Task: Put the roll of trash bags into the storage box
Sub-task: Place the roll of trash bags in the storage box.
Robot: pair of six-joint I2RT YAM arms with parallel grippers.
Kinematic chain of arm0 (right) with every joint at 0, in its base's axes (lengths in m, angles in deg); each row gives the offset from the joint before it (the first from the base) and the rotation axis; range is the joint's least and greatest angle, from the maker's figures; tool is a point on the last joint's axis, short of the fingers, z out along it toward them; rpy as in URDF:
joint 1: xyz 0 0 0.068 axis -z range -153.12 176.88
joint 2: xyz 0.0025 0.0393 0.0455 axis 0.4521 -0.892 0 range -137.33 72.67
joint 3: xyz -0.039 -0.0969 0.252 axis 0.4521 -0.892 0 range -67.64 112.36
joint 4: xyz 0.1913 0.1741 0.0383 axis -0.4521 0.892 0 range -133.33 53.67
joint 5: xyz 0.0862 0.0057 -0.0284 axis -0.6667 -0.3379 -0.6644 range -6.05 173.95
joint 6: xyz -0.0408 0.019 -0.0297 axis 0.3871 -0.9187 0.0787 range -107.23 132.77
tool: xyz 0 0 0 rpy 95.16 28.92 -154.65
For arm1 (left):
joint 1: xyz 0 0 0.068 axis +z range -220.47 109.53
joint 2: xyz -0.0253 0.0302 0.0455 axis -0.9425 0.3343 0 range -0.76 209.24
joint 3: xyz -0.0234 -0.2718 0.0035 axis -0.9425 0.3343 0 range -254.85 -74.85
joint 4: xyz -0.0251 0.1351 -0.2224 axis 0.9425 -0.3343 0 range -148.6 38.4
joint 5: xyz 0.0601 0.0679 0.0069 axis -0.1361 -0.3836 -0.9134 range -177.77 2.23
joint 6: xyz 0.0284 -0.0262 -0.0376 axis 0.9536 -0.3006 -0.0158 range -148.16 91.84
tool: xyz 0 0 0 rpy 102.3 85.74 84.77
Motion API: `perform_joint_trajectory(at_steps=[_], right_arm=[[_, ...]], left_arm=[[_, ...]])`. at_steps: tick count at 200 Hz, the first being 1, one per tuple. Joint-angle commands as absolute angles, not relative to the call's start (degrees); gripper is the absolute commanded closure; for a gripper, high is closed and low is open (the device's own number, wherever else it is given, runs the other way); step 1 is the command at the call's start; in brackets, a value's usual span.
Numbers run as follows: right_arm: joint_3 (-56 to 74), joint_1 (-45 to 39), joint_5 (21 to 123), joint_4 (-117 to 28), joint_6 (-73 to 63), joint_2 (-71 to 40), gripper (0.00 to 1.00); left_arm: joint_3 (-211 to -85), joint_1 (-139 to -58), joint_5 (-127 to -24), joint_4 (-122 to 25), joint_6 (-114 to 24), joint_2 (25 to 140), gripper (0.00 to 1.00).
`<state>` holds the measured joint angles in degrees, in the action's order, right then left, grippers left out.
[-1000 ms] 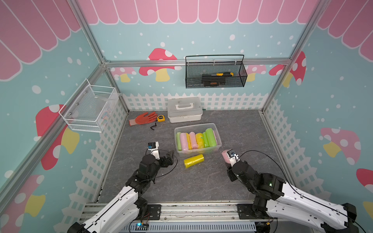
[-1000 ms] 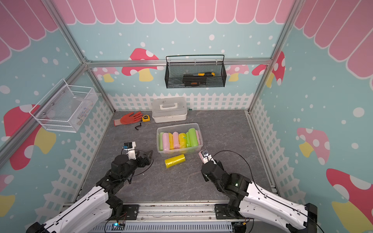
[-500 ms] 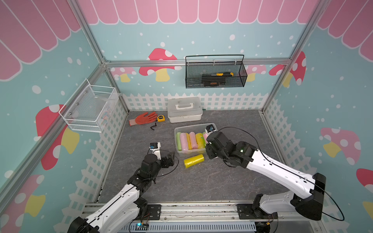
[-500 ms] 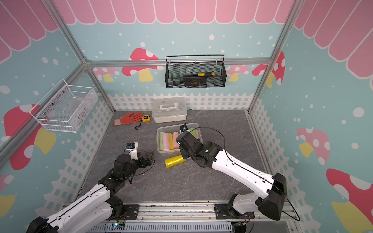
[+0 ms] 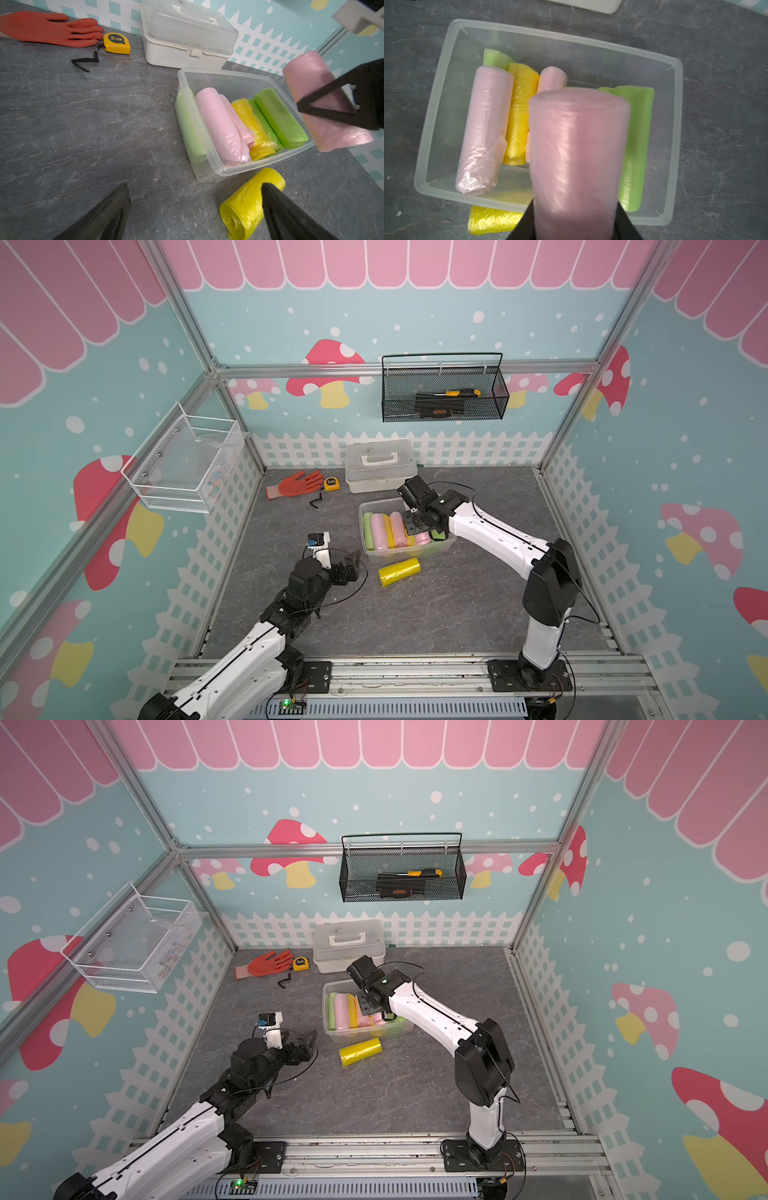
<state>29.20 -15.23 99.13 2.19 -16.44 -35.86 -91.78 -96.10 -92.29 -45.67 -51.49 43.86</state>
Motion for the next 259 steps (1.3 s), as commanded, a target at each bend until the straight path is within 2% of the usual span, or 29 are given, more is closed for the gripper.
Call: perform_joint_trajectory(at_steps=[1, 54, 76, 92, 104, 117, 121, 154, 200, 259], right_arm=[[33.34, -14.22, 97.88, 3.19, -17.0, -39.34, 0.98], [35.77, -12.95, 98.18, 3.17, -17.7, -45.49, 0.97], [34.39, -12.7, 100.78, 3.12, -19.64, -45.72, 0.93], [33.65, -12.61, 101.64, 2.71, -20.5, -45.65, 0.83], [33.29, -12.59, 101.02, 2.08, -20.3, -45.63, 0.72], [32.76, -12.64, 100.71, 1.48, -20.1, -45.32, 0.44], [32.33, -12.62, 100.78, 1.14, -20.02, -45.14, 0.39], [26.47, -12.59, 101.46, -3.29, -20.78, -40.98, 0.25], [20.81, -12.76, 101.63, -6.74, -21.0, -32.81, 0.24], [16.53, -13.12, 103.03, -7.48, -17.5, -20.72, 0.24]], left_arm=[[-93.18, -96.31, -93.01, -45.18, -50.53, 44.81, 0.01], [-93.31, -96.31, -93.08, -45.16, -50.88, 45.6, 0.01], [-93.24, -96.31, -93.16, -45.18, -51.09, 45.47, 0.01], [-93.33, -96.33, -93.18, -45.18, -51.16, 45.51, 0.01], [-93.4, -96.31, -93.51, -45.14, -51.12, 45.57, 0.01], [-93.48, -96.32, -94.27, -45.11, -51.27, 45.81, 0.01], [-93.64, -96.31, -94.73, -45.15, -51.33, 45.95, 0.01], [-96.28, -96.22, -96.87, -48.27, -51.87, 48.59, 0.01], [-98.86, -96.22, -97.88, -51.93, -51.54, 50.87, 0.01], [-101.37, -96.13, -103.74, -59.18, -53.48, 43.64, 0.01]])
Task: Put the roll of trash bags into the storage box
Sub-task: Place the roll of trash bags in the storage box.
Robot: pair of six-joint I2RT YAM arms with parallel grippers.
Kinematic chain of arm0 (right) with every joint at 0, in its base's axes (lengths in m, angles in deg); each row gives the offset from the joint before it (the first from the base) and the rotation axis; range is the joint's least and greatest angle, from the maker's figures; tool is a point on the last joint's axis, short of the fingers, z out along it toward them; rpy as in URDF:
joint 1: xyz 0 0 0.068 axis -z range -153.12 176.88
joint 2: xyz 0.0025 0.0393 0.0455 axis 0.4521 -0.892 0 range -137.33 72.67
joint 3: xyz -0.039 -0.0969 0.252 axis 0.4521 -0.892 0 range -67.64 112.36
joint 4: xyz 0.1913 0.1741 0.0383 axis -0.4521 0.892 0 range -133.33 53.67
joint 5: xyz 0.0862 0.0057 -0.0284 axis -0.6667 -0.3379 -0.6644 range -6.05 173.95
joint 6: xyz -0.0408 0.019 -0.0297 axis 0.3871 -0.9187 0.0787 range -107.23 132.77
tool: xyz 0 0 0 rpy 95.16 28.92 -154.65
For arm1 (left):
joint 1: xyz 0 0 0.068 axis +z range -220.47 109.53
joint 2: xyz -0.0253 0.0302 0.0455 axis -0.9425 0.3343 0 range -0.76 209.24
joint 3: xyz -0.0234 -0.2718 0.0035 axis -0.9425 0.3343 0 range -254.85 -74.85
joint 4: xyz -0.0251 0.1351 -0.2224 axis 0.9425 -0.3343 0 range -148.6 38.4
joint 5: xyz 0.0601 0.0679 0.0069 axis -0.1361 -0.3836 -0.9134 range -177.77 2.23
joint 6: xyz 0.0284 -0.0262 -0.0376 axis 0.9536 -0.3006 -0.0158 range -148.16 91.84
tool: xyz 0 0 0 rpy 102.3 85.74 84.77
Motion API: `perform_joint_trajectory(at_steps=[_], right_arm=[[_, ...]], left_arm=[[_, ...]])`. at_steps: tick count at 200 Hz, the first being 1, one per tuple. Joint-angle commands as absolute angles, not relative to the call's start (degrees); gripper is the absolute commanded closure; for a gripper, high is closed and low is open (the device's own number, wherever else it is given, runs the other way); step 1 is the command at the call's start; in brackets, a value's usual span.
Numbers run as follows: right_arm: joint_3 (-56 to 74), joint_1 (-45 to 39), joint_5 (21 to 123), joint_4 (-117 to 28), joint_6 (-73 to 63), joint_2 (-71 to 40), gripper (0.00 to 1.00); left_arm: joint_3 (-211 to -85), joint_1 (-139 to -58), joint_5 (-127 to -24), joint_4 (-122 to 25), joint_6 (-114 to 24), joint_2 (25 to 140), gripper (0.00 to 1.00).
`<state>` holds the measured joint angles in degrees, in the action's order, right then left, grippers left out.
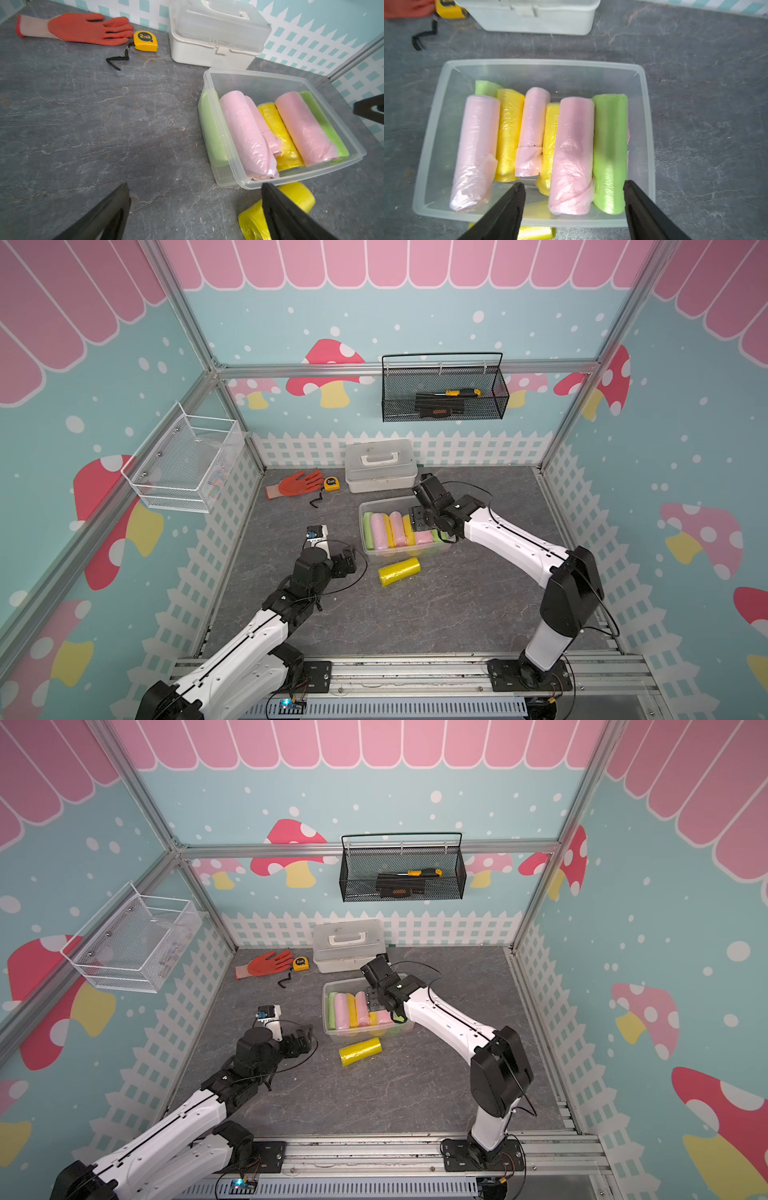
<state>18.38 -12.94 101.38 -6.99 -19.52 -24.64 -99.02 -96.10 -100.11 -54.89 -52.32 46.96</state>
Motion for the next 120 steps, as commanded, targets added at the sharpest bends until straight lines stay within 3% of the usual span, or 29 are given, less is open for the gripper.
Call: perform_joint_trajectory(at_steps=[1, 46, 72, 102, 120], right_arm=[[16.46, -13.12, 103.07, -7.56, -17.44, -20.52, 0.24], [8.72, -13.12, 105.73, -9.4, -13.98, -8.41, 0.22], [1.97, -13.11, 107.26, -11.86, -11.26, -1.15, 0.21], [-6.98, -13.16, 111.31, -14.71, -10.08, 8.17, 0.2], [-13.38, -13.13, 113.22, -17.27, -9.27, 14.82, 0.18]], left_arm=[[-101.38, -96.13, -103.8, -59.34, -53.52, 43.5, 0.01], [-104.08, -95.96, -105.75, -66.82, -54.95, 37.88, 0.01], [-104.75, -95.96, -113.57, -68.44, -58.22, 38.07, 0.01], [-105.23, -95.89, -130.27, -74.67, -69.79, 39.3, 0.01], [-106.68, -95.87, -133.37, -77.64, -71.86, 40.37, 0.01]])
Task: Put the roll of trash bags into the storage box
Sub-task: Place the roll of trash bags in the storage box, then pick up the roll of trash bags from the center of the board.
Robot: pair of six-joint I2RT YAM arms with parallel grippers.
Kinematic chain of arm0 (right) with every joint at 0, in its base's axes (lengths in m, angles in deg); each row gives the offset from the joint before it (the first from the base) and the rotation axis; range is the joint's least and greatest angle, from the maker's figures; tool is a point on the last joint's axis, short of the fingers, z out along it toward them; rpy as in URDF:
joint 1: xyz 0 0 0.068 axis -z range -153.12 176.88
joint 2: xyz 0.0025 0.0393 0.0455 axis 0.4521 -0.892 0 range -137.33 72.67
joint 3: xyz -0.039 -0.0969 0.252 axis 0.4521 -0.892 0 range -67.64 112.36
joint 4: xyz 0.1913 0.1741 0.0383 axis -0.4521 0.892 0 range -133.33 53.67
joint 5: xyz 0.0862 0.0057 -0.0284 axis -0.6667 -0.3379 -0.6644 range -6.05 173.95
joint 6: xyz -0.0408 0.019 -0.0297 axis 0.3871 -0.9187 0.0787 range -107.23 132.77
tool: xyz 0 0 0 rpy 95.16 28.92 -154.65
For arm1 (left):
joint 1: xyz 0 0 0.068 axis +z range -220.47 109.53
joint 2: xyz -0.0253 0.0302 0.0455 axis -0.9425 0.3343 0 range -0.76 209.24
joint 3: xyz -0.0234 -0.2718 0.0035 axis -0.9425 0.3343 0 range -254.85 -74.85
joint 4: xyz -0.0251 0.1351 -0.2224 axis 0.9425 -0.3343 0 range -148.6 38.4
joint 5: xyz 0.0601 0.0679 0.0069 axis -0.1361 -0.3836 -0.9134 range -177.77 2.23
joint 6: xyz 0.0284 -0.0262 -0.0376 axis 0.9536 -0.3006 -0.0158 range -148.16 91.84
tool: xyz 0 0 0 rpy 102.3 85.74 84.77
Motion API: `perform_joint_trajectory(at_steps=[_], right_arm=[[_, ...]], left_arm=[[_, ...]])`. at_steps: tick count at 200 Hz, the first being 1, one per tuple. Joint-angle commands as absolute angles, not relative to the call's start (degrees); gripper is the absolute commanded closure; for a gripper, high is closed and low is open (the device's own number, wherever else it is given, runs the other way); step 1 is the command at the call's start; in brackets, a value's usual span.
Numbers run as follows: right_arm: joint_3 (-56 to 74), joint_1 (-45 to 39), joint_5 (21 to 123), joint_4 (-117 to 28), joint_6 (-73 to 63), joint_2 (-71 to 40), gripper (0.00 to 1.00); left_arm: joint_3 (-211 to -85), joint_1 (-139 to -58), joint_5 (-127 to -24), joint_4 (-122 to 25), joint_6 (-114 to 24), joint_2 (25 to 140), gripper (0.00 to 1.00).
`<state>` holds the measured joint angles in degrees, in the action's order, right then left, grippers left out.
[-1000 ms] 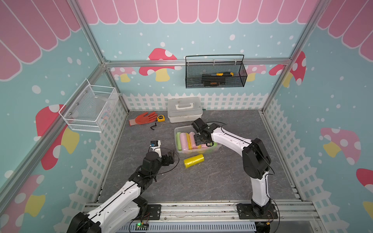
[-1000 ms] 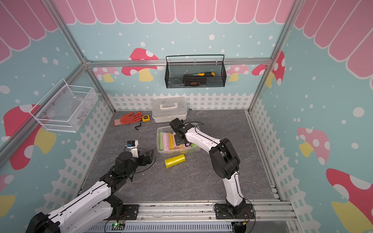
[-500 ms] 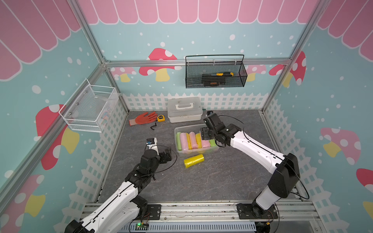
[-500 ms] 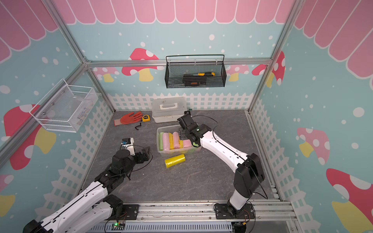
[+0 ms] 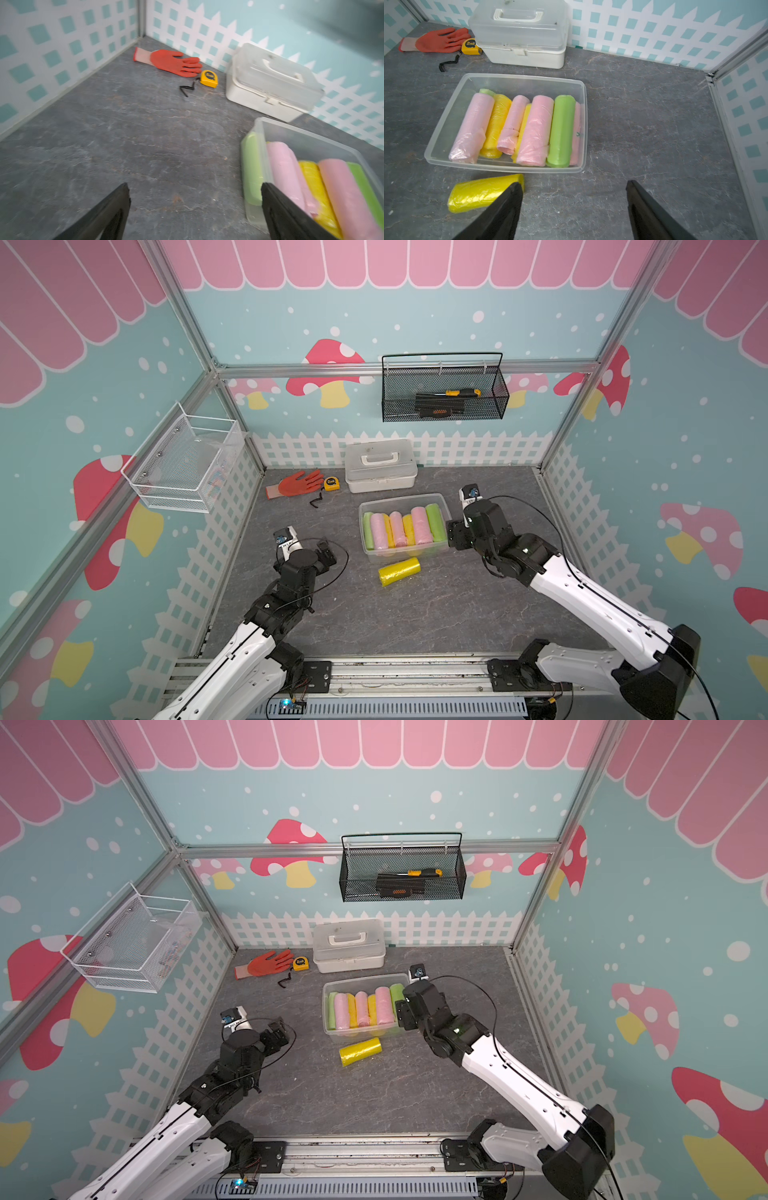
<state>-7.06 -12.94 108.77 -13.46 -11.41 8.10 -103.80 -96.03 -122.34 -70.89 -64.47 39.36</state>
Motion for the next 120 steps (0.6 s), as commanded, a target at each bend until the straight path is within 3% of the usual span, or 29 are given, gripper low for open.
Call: perform_joint_trajectory(at_steps=[1, 57, 90, 120], right_arm=[[-13.75, -13.12, 113.31, -17.47, -9.23, 15.01, 0.18], [-30.32, -13.12, 118.28, -23.54, -11.94, 34.13, 0.09], [-35.0, -13.11, 117.74, -23.59, -13.68, 38.42, 0.02], [-38.38, -13.11, 113.28, -23.17, -15.32, 39.43, 0.01]], left_arm=[[-106.76, -95.87, -133.38, -77.67, -71.85, 40.42, 0.01], [-111.08, -95.87, -125.06, -77.41, -61.63, 42.33, 0.01], [-105.64, -95.79, -117.53, -75.01, -59.9, 34.22, 0.01], [-103.7, -95.35, -116.51, -74.87, -60.48, 26.57, 0.01]])
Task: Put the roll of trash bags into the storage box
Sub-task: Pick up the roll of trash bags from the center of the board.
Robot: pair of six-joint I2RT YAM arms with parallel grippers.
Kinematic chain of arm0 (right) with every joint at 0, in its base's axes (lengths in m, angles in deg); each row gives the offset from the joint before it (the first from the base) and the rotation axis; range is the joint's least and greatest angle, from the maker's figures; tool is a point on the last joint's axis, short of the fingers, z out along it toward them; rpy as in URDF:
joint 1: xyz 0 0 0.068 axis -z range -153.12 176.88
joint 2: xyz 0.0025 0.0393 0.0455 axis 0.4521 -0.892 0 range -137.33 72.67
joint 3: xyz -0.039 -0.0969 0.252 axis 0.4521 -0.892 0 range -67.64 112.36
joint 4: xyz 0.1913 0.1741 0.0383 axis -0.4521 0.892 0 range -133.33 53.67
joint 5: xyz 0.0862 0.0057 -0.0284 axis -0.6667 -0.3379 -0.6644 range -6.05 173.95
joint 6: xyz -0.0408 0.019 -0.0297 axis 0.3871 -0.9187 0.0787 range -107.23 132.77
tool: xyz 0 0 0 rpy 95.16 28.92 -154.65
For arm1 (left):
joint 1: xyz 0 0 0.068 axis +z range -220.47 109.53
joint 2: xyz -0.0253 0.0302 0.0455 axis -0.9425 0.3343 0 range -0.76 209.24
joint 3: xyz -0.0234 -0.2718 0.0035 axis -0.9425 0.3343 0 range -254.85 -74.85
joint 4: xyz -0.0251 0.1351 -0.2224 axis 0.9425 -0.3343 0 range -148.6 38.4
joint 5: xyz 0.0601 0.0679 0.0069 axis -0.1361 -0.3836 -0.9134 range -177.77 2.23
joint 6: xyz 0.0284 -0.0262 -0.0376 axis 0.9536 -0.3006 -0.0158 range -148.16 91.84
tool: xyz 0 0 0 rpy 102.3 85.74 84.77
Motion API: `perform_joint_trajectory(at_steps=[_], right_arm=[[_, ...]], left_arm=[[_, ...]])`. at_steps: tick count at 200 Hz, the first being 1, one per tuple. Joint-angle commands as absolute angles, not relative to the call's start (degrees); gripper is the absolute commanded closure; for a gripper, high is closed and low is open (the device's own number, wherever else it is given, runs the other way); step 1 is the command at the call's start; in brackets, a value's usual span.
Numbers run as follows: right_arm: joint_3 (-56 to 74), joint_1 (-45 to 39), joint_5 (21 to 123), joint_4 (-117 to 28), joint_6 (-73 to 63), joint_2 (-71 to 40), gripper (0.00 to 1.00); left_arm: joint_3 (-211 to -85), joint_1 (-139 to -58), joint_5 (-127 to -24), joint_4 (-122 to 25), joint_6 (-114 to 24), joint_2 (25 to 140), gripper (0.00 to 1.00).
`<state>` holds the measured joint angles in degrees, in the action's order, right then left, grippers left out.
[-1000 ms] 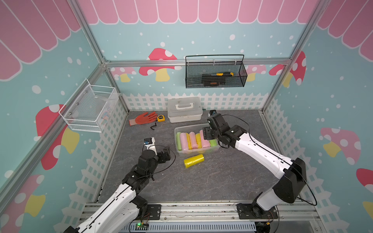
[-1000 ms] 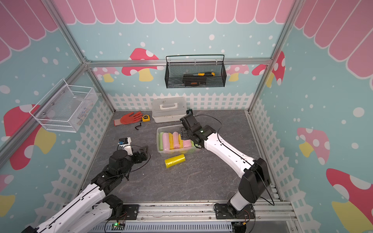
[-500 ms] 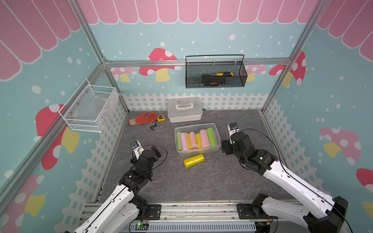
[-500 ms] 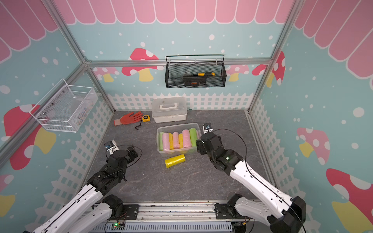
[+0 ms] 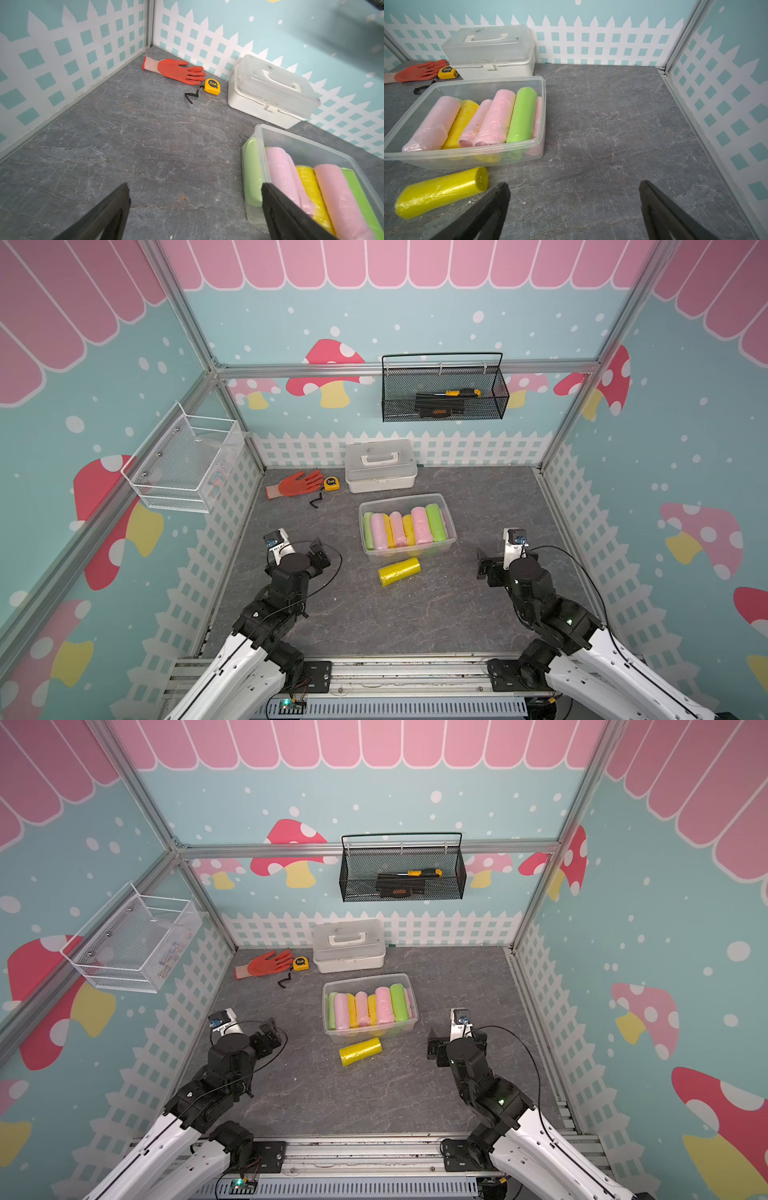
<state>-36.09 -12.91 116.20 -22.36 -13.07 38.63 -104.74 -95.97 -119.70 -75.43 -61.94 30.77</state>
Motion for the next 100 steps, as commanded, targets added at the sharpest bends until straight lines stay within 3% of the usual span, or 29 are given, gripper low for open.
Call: perform_joint_trajectory(at_steps=[1, 54, 100], right_arm=[[-38.46, -13.11, 113.08, -23.19, -15.33, 39.44, 0.01], [-39.35, -13.14, 113.14, -23.54, -13.43, 40.42, 0.01], [-39.7, -13.11, 111.77, -26.06, -12.33, 36.2, 0.01]], left_arm=[[-103.69, -95.35, -116.51, -74.88, -60.4, 26.44, 0.01], [-101.75, -95.35, -115.05, -73.94, -64.93, 25.45, 0.01], [-105.27, -95.34, -108.46, -73.6, -61.89, 33.34, 0.01]])
